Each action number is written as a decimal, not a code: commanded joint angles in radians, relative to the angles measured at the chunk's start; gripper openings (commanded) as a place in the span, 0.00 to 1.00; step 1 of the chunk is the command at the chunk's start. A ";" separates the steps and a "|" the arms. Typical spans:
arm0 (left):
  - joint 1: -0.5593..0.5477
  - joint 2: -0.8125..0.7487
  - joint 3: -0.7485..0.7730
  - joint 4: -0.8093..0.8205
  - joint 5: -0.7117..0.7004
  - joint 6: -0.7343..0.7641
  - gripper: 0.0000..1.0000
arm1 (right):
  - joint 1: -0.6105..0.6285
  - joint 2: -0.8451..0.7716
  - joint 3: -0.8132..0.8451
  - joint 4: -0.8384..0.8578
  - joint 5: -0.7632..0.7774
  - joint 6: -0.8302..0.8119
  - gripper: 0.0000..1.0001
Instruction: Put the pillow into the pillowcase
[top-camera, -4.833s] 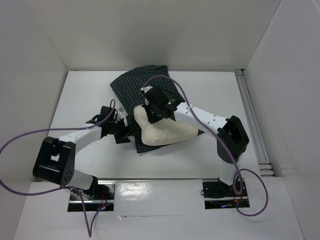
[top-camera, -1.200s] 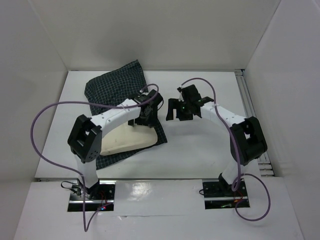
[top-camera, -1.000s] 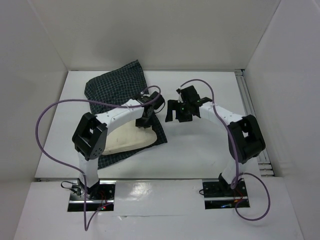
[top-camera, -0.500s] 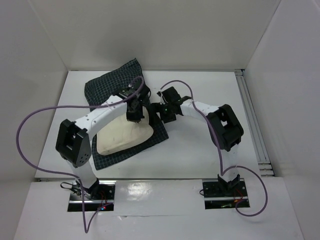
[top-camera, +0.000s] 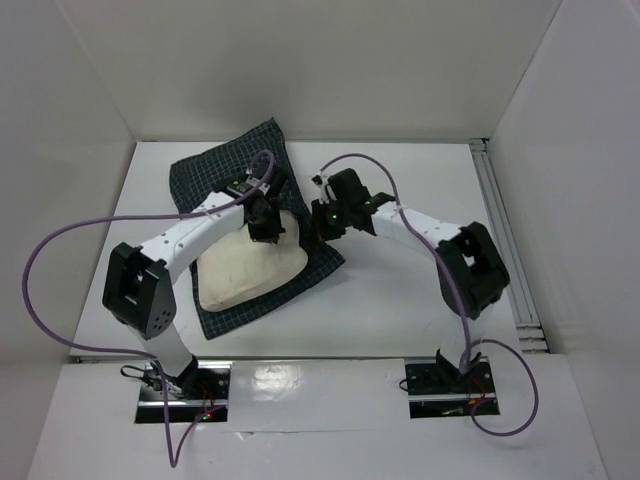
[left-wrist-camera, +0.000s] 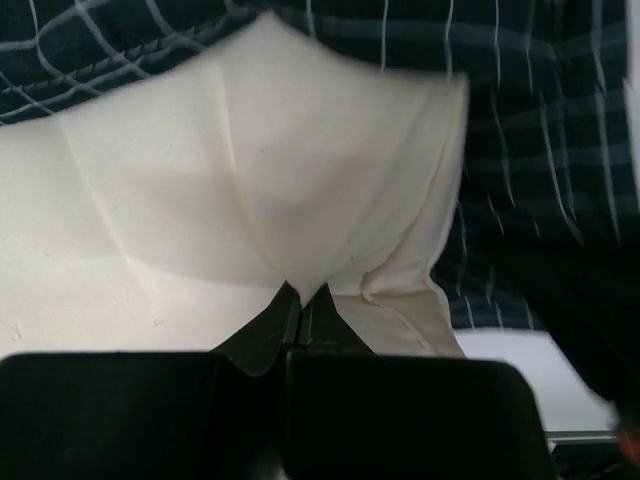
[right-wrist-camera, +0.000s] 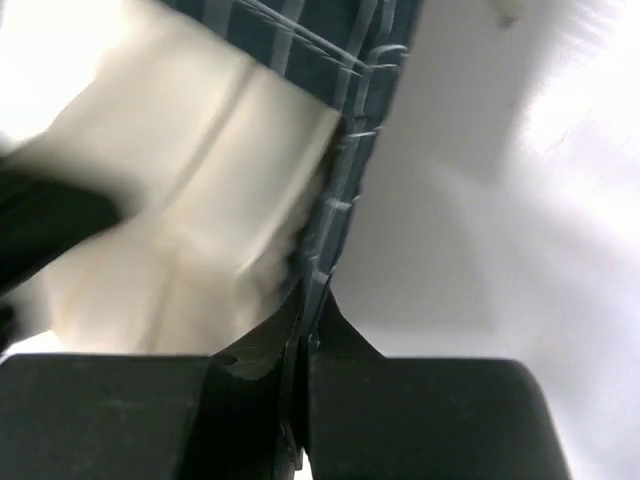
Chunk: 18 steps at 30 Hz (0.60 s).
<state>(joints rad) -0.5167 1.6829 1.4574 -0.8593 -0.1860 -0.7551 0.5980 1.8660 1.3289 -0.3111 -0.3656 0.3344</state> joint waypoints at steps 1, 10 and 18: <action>0.038 0.023 0.018 0.083 -0.029 -0.081 0.00 | 0.008 -0.195 -0.063 0.001 -0.067 0.031 0.00; 0.047 0.135 0.115 0.094 -0.191 -0.248 0.00 | 0.108 -0.409 -0.324 -0.068 -0.128 0.100 0.00; 0.027 0.207 0.178 0.094 -0.263 -0.288 0.00 | 0.120 -0.461 -0.326 -0.215 -0.001 0.043 0.00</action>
<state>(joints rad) -0.5171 1.8393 1.5925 -0.8806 -0.2455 -0.9894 0.6968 1.4933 0.9871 -0.3511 -0.3359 0.3946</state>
